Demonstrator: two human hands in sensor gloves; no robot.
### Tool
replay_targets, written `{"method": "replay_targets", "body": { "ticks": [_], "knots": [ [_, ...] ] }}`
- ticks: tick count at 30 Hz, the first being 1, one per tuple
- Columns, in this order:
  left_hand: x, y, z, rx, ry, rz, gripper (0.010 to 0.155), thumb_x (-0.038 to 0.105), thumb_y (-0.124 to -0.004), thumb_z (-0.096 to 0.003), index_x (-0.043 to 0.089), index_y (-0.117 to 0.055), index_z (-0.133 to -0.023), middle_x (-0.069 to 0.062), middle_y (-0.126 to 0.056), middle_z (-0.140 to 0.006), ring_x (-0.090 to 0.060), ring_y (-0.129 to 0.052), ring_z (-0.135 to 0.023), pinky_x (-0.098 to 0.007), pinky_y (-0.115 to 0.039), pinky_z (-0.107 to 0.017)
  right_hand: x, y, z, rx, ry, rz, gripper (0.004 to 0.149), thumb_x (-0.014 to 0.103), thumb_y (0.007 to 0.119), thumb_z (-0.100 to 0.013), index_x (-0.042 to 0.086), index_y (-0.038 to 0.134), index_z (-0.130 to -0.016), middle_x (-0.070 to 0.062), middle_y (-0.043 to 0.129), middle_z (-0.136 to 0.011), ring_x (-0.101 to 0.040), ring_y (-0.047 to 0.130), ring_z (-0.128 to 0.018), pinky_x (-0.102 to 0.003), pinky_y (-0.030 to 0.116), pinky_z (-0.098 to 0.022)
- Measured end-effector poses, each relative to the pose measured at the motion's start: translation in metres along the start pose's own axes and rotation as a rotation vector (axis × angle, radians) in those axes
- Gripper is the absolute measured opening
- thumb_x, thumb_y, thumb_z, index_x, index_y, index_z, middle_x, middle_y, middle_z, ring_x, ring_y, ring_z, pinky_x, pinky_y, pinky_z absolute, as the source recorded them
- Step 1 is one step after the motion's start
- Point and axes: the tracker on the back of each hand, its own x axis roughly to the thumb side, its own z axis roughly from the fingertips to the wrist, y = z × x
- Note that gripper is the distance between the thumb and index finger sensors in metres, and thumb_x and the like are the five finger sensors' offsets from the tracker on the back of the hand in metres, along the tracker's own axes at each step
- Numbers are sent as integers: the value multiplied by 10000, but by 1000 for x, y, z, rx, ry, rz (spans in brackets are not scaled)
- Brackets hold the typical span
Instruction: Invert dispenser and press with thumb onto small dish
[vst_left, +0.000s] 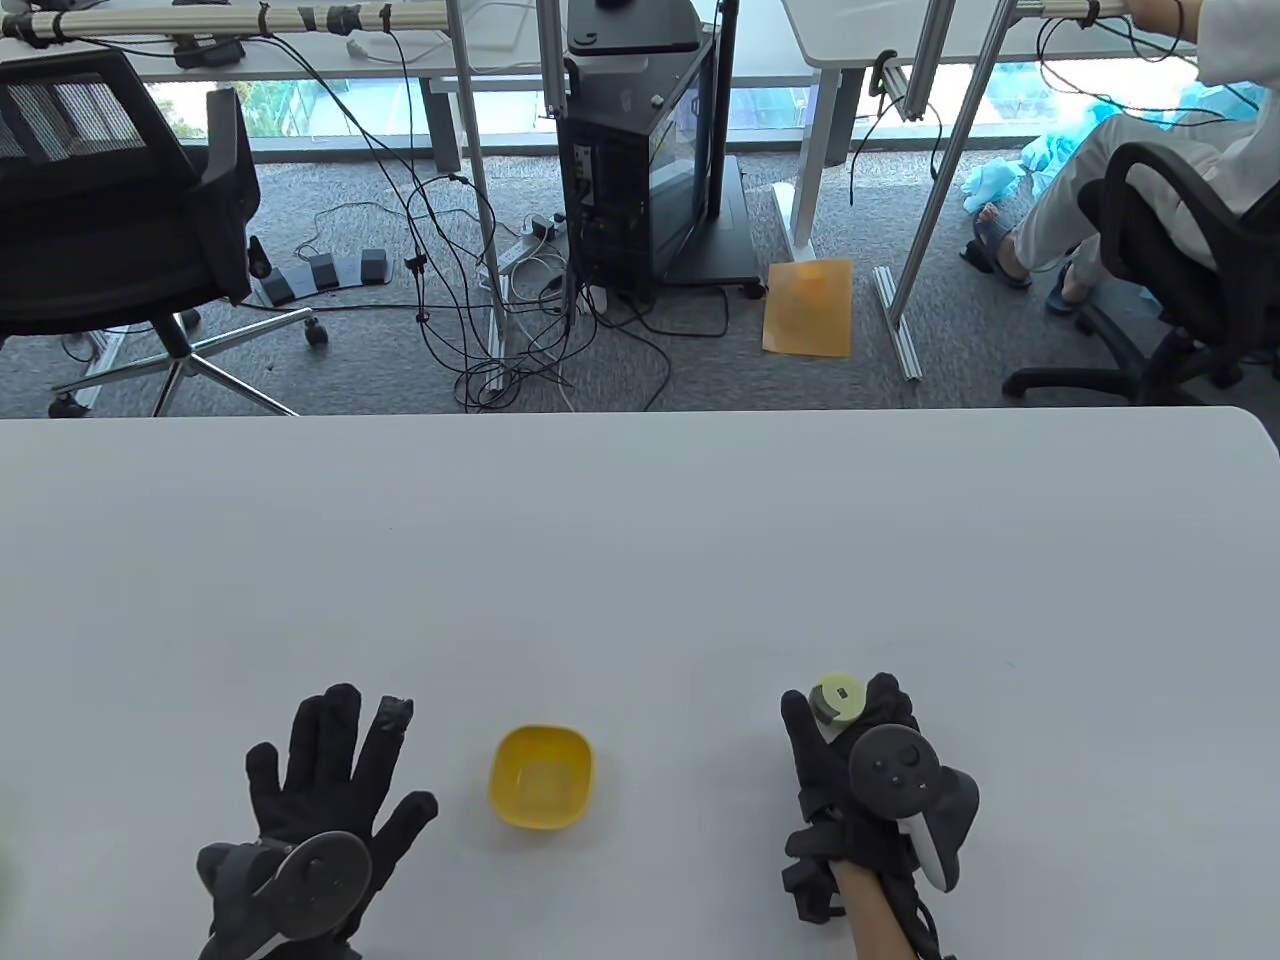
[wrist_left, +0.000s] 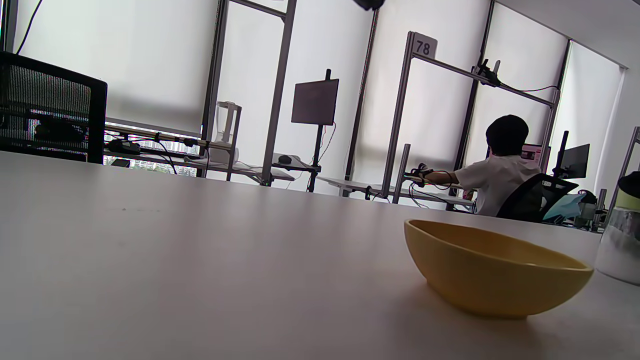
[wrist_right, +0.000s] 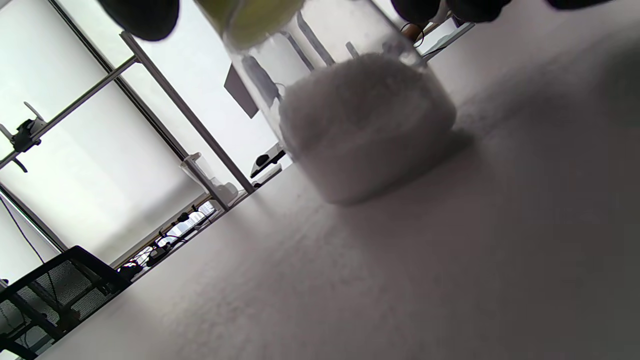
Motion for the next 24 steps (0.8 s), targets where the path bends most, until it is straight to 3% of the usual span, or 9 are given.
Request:
{"method": "replay_targets", "body": {
  "ticks": [5,10,17,22,24],
  "knots": [
    [1,0,0,-13,0,-10,793,717,-355,-560,311,-336,-1241,-226,-341,-1287,-513,-390,-1172,-796,-349,-709,-2,-2,-2,-11,-5,-18,832,597,581,-656,-32,313,-1129,-417,288,-1113,-713,352,-974,-852,434,-563],
    [2,0,0,-15,1,-12,791,715,-357,-561,312,-338,-1241,-224,-339,-1287,-510,-393,-1172,-796,-350,-709,-6,-7,-1,-23,-59,-106,805,597,554,-661,-32,334,-1113,-379,371,-1114,-691,406,-995,-834,466,-591],
    [3,-4,-1,-30,2,-19,788,712,-360,-562,308,-350,-1239,-226,-341,-1285,-509,-400,-1171,-794,-354,-710,-5,-10,6,-297,-240,-286,808,495,723,-595,-78,409,-1070,-350,578,-991,-542,744,-881,-738,659,-550],
    [3,-9,-4,-59,7,-31,790,712,-361,-562,307,-352,-1239,-228,-337,-1285,-509,-399,-1171,-794,-354,-710,-7,-12,13,-516,-226,-356,806,532,724,-579,-100,473,-1012,-316,668,-884,-424,894,-707,-604,810,-474],
    [1,-11,-4,-68,13,-31,788,712,-360,-562,308,-354,-1238,-228,-335,-1285,-508,-399,-1170,-793,-355,-710,-8,-14,14,-541,-231,-362,799,571,705,-580,-92,528,-990,-282,730,-838,-340,956,-633,-538,871,-428]
  ]
}}
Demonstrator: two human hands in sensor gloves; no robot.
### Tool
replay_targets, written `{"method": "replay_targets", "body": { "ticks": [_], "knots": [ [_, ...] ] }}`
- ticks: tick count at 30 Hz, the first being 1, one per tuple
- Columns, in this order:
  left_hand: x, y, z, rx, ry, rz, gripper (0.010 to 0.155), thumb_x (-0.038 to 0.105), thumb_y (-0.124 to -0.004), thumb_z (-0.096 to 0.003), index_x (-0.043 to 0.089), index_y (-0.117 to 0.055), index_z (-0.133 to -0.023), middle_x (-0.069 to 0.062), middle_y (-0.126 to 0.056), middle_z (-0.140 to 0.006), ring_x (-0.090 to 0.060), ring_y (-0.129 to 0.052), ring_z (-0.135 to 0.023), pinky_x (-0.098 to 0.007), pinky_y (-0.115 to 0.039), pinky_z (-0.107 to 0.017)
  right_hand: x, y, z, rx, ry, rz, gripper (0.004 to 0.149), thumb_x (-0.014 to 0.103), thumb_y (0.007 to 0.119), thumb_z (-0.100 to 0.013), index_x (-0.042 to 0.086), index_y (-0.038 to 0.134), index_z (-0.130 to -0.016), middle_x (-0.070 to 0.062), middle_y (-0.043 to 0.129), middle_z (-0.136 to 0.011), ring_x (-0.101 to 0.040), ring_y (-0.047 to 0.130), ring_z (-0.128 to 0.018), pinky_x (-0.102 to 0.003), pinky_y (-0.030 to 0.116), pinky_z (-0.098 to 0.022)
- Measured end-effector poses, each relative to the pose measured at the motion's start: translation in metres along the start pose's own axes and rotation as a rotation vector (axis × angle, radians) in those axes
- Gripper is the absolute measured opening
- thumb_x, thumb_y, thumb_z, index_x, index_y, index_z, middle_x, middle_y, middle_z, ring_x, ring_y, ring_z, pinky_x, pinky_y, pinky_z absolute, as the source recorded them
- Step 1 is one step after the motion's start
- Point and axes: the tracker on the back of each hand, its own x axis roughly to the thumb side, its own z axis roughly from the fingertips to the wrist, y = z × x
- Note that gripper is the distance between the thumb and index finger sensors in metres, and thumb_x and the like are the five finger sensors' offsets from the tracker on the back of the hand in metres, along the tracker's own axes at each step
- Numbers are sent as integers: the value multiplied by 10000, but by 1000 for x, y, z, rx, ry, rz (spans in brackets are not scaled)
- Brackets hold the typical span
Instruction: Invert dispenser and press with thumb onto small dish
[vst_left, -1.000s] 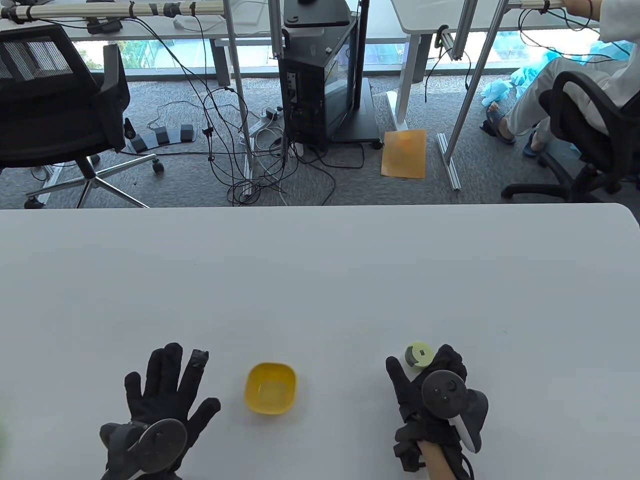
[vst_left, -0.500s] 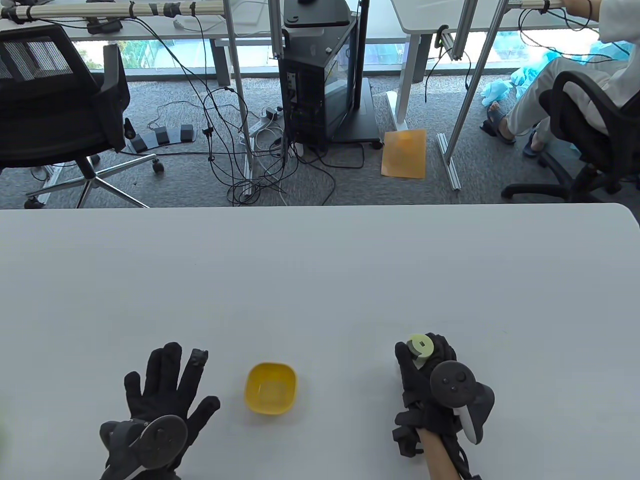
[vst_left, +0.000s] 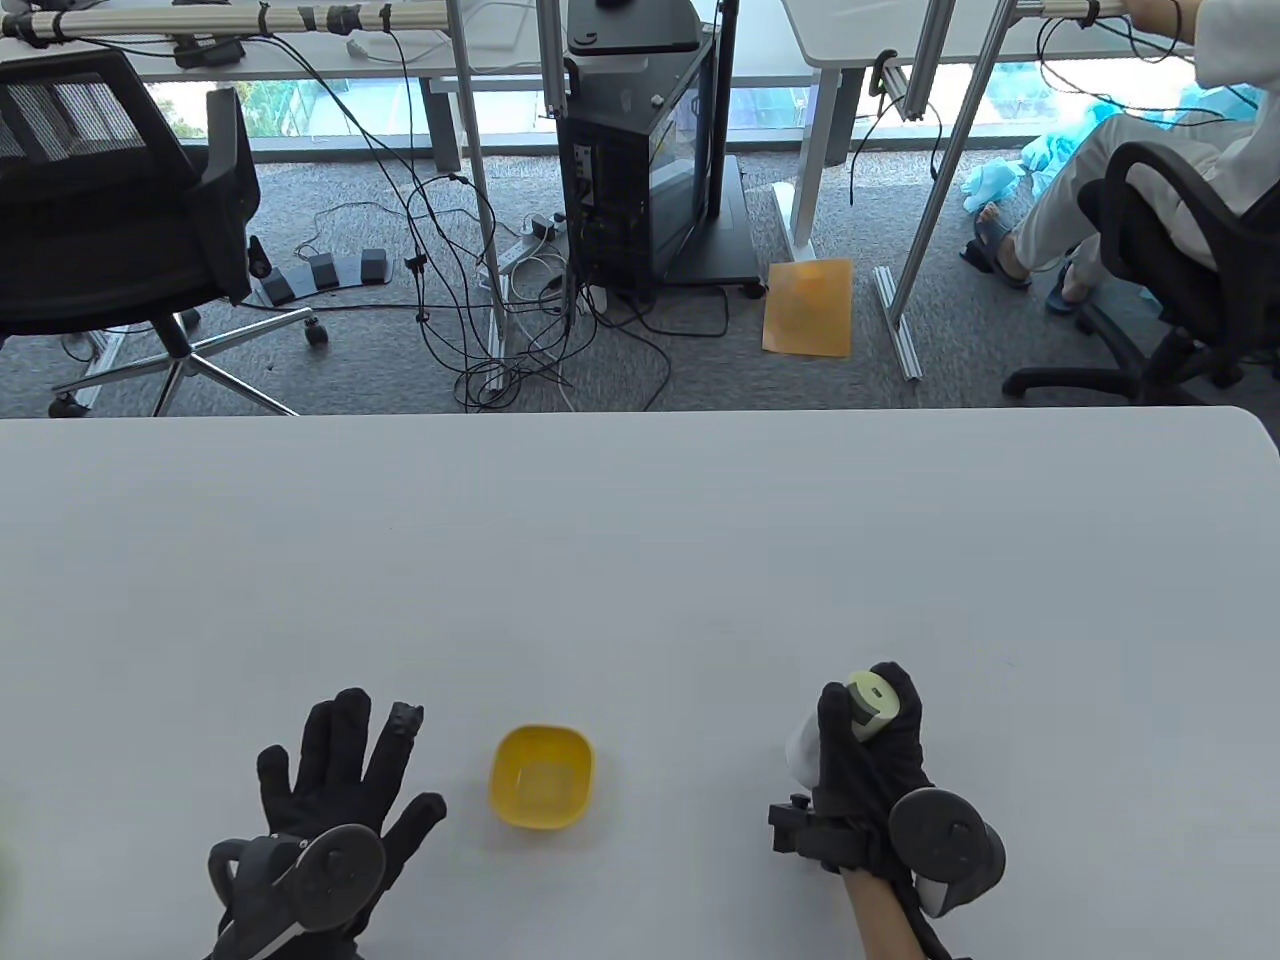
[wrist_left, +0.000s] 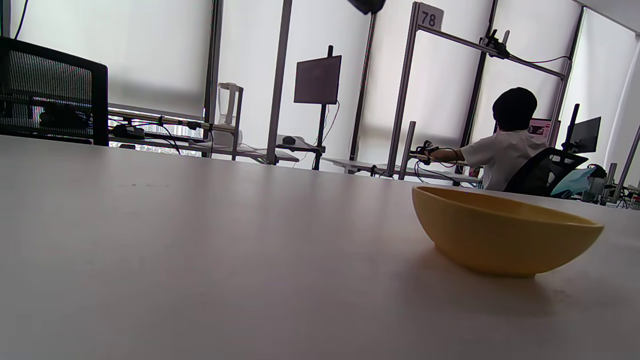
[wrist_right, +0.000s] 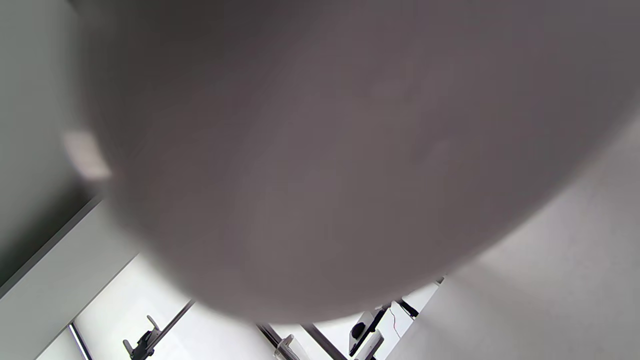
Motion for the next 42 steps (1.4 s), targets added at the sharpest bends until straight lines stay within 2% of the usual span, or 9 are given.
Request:
{"method": "replay_targets", "body": {
  "ticks": [7,13,19,23,27,28,31,34,42],
  "knots": [
    [-1,0,-1,-8,9,1,788,711,-362,-561,308,-353,-1238,-229,-328,-1284,-509,-395,-1170,-792,-354,-711,18,-2,0,65,-64,-76,775,614,629,-601,-72,658,-960,-266,832,-774,-318,1018,-529,-487,925,-327],
    [1,4,1,15,2,0,787,711,-364,-561,308,-356,-1238,-229,-329,-1285,-508,-394,-1171,-793,-353,-711,58,-3,-13,294,-163,-143,774,610,648,-612,-86,729,-942,-287,877,-738,-344,1037,-478,-495,924,-283],
    [4,6,3,29,-13,-10,787,711,-364,-560,310,-356,-1237,-227,-330,-1285,-504,-394,-1173,-792,-353,-712,132,12,-46,783,-234,53,769,590,670,-627,-108,744,-942,-307,885,-733,-366,1036,-469,-510,913,-280],
    [5,6,4,34,-19,-18,786,710,-366,-561,310,-359,-1237,-227,-332,-1285,-505,-395,-1173,-792,-353,-713,175,47,-63,1182,-189,299,775,579,676,-631,-127,735,-946,-324,878,-739,-382,1032,-476,-518,908,-285],
    [6,6,4,35,-21,-25,785,709,-367,-561,310,-359,-1236,-226,-335,-1285,-503,-395,-1174,-791,-353,-714,192,85,-65,1416,-133,470,783,565,682,-636,-152,722,-949,-345,868,-742,-402,1024,-481,-530,898,-289],
    [6,6,4,35,-20,-28,786,710,-367,-560,311,-360,-1236,-227,-334,-1285,-504,-396,-1173,-792,-353,-714,197,102,-63,1508,-115,522,786,561,685,-637,-160,719,-949,-352,865,-743,-408,1021,-482,-534,896,-289],
    [5,6,4,38,-18,-30,784,709,-369,-560,312,-358,-1236,-225,-335,-1285,-503,-395,-1173,-791,-353,-714,202,136,-56,1666,-71,589,794,551,694,-640,-180,717,-949,-368,864,-742,-423,1018,-481,-543,891,-289],
    [4,7,4,36,-15,-27,784,708,-370,-561,311,-360,-1236,-228,-334,-1284,-505,-395,-1173,-792,-352,-713,204,166,-47,1760,-57,664,803,541,716,-633,-201,736,-939,-384,880,-728,-435,1029,-464,-548,897,-273],
    [0,8,4,29,-7,-28,784,708,-370,-561,309,-364,-1236,-226,-331,-1284,-506,-393,-1173,-792,-351,-713,205,237,-13,1885,-88,888,811,518,766,-616,-238,784,-910,-405,923,-687,-451,1055,-413,-552,910,-233]
  ]
}}
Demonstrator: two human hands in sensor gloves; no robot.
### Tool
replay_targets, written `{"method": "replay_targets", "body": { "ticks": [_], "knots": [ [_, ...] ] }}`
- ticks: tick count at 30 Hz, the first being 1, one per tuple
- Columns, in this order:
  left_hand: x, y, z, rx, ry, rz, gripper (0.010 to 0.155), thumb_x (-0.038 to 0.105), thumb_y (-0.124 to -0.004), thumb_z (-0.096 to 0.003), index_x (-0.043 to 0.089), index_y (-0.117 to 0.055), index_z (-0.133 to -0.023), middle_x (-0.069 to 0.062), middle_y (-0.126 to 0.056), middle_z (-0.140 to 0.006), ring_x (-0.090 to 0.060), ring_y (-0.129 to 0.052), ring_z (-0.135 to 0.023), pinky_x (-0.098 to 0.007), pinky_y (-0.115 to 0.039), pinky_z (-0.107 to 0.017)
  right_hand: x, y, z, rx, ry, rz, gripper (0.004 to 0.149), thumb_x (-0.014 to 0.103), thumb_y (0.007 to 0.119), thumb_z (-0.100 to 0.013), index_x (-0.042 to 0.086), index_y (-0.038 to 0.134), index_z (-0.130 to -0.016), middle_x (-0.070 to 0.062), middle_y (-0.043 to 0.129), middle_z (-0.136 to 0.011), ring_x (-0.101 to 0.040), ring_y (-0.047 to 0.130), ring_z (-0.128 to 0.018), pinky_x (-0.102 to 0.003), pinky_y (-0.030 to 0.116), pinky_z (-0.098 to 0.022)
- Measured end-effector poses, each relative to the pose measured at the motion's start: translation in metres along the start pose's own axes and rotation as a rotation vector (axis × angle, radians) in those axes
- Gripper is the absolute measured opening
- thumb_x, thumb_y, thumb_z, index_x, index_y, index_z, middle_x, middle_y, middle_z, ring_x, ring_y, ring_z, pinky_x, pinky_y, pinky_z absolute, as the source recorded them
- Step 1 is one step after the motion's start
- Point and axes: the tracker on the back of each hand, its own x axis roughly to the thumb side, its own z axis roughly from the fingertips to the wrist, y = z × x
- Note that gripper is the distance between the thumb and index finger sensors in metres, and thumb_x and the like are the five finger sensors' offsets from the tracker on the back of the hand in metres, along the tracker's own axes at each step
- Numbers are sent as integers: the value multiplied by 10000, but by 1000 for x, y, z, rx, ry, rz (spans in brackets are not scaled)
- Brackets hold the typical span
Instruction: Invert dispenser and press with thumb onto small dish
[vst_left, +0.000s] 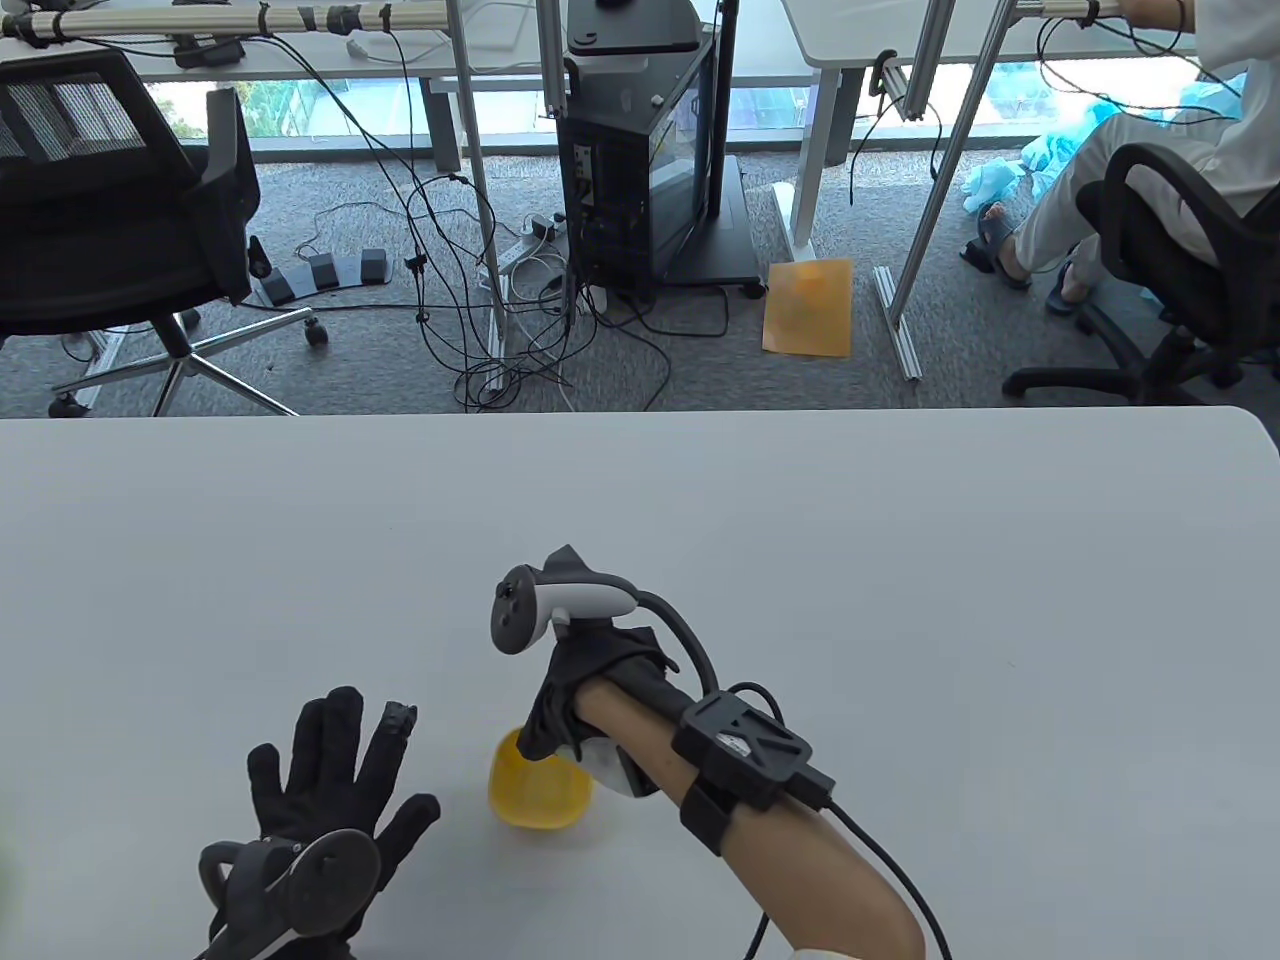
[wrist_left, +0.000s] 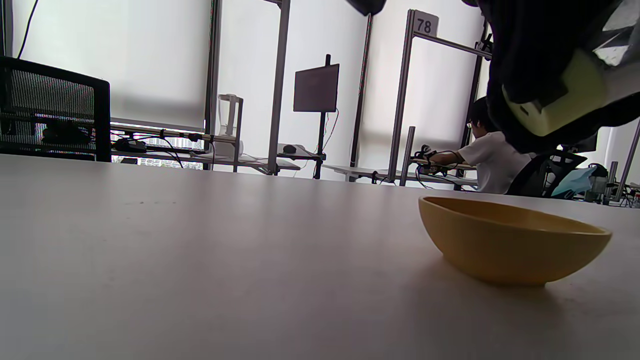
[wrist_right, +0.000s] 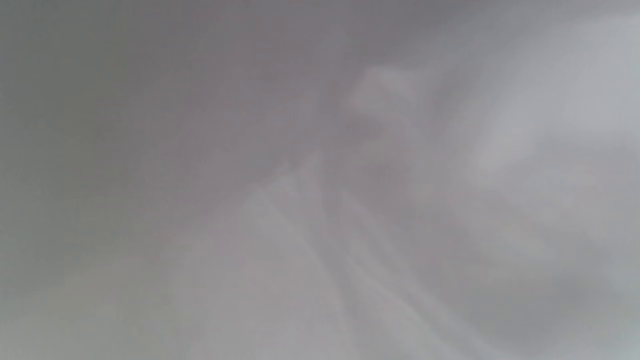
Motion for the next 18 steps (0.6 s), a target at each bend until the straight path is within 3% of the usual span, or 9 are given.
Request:
{"method": "replay_targets", "body": {
  "ticks": [5,18],
  "knots": [
    [0,0,0,-5,-1,3,785,708,-371,-561,310,-364,-1237,-228,-331,-1285,-507,-394,-1172,-793,-351,-712,21,11,-22,60,37,122,814,517,777,-606,-239,797,-906,-406,936,-681,-453,1061,-407,-551,914,-228],
    [5,-4,-1,-43,-22,-15,785,709,-370,-561,310,-365,-1237,-229,-325,-1285,-509,-389,-1173,-794,-347,-711,23,21,-17,19,56,184,809,529,787,-592,-220,827,-896,-390,958,-669,-445,1066,-405,-548,912,-234]
  ]
}}
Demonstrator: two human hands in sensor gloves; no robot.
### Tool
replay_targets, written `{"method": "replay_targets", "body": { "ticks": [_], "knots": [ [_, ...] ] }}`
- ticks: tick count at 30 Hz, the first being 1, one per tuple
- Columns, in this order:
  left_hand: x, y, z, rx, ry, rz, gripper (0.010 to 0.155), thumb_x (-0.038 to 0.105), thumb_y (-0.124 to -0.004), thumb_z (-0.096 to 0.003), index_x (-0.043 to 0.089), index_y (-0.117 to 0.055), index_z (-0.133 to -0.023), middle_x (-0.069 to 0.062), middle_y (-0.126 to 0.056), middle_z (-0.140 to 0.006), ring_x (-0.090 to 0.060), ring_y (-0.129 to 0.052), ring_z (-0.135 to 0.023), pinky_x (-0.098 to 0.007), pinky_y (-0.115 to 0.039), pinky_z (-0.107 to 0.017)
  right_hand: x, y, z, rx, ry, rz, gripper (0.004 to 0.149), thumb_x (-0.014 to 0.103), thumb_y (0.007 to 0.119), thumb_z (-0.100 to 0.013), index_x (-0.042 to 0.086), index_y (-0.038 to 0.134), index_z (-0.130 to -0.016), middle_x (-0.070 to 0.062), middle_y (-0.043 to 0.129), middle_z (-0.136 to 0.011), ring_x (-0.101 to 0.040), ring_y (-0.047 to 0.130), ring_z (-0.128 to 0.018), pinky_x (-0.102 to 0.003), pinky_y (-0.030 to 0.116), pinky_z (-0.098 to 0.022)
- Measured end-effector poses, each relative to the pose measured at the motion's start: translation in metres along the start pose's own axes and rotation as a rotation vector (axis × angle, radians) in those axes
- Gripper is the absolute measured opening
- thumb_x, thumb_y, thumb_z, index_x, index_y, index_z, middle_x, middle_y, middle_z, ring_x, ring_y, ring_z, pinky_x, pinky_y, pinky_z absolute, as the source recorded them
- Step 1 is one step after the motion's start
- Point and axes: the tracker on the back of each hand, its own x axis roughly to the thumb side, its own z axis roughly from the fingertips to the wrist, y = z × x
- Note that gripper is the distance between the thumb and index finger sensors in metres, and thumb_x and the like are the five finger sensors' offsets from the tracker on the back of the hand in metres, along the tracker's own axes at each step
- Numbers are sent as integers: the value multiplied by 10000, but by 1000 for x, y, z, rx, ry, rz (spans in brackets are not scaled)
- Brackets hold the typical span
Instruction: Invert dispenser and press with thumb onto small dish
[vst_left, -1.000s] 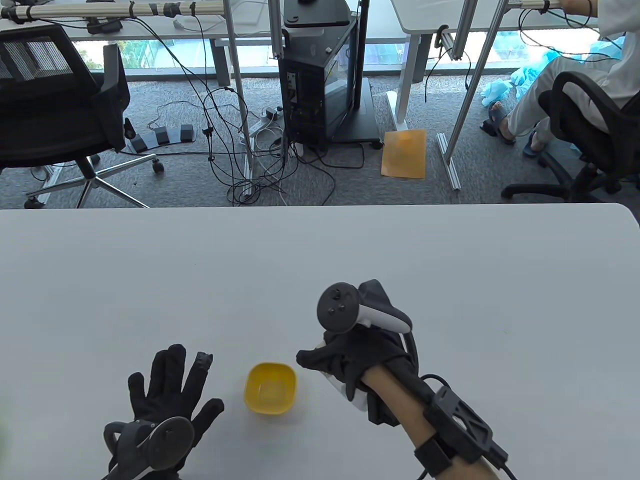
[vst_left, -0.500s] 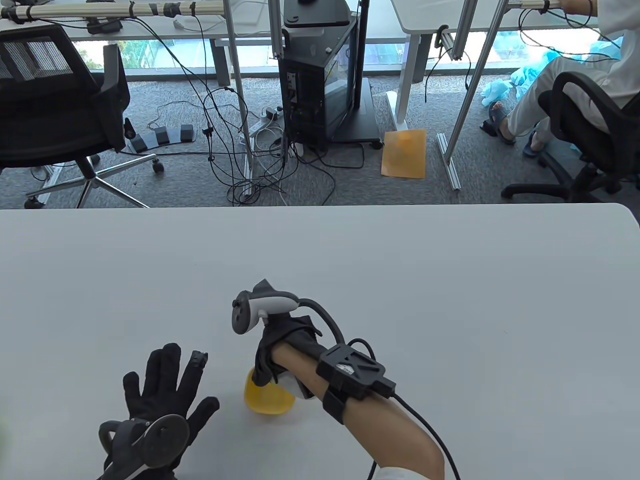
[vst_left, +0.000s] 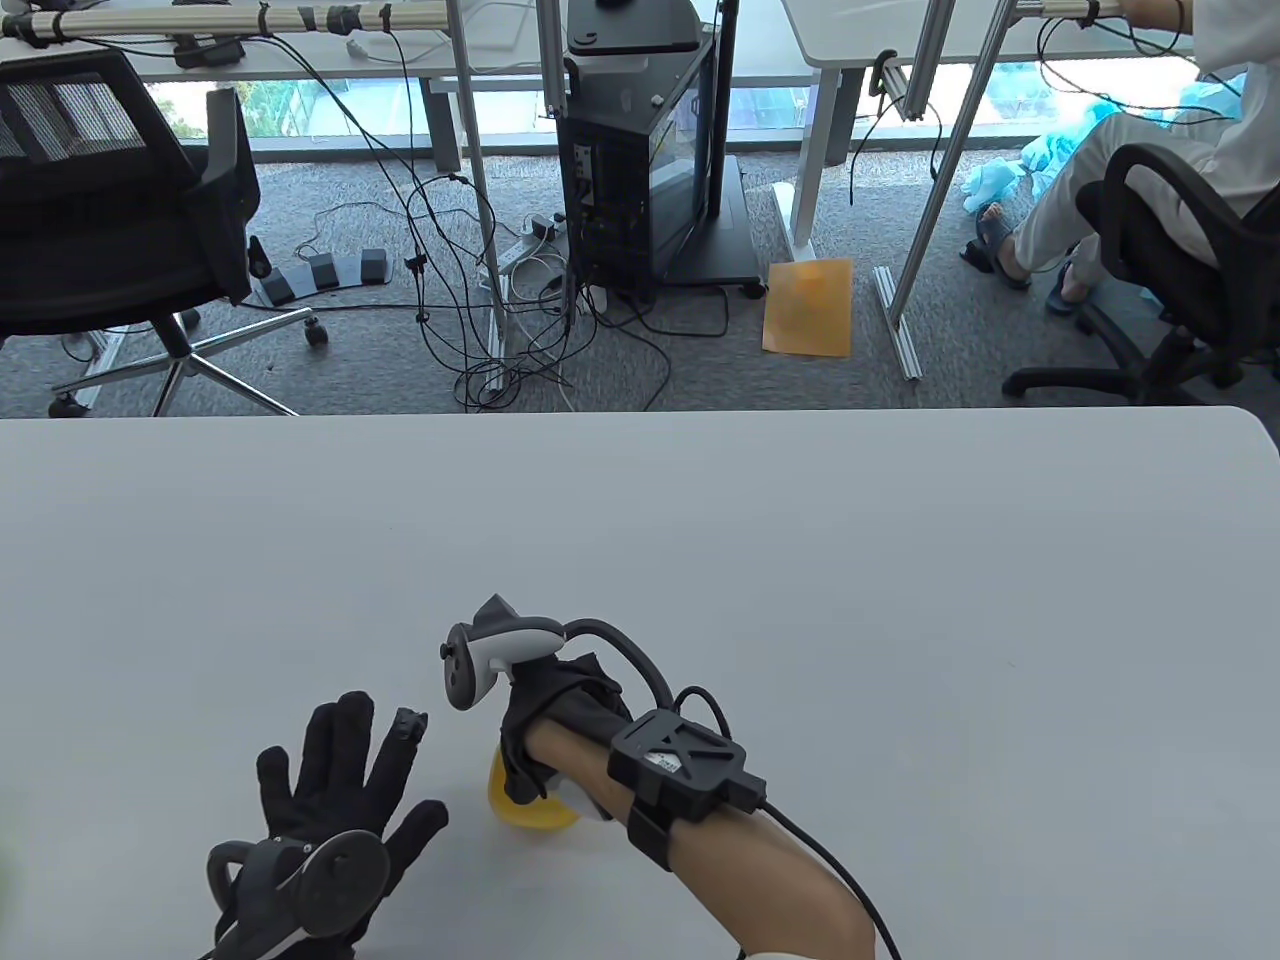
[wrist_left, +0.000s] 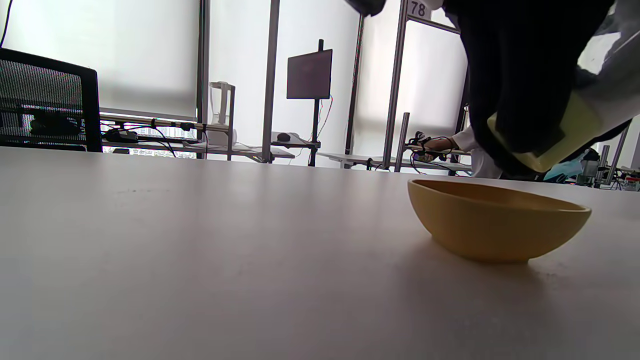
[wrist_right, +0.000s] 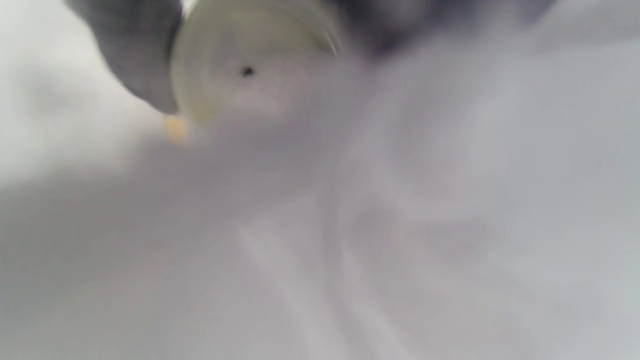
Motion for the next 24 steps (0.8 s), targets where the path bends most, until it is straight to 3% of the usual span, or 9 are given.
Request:
{"method": "replay_targets", "body": {
  "ticks": [15,24],
  "knots": [
    [4,-1,0,-4,-15,-7,784,707,-369,-561,311,-363,-1237,-231,-322,-1285,-507,-387,-1173,-794,-346,-711,6,-1,12,-133,-14,122,714,535,693,-633,-104,789,-937,-306,920,-748,-374,1046,-514,-508,901,-324],
    [6,0,-1,-2,-23,-3,784,708,-370,-561,311,-364,-1237,-229,-320,-1285,-508,-386,-1173,-793,-345,-713,-5,10,18,-200,-88,-14,766,566,720,-607,-120,761,-944,-319,899,-752,-385,1035,-514,-511,896,-321]
  ]
}}
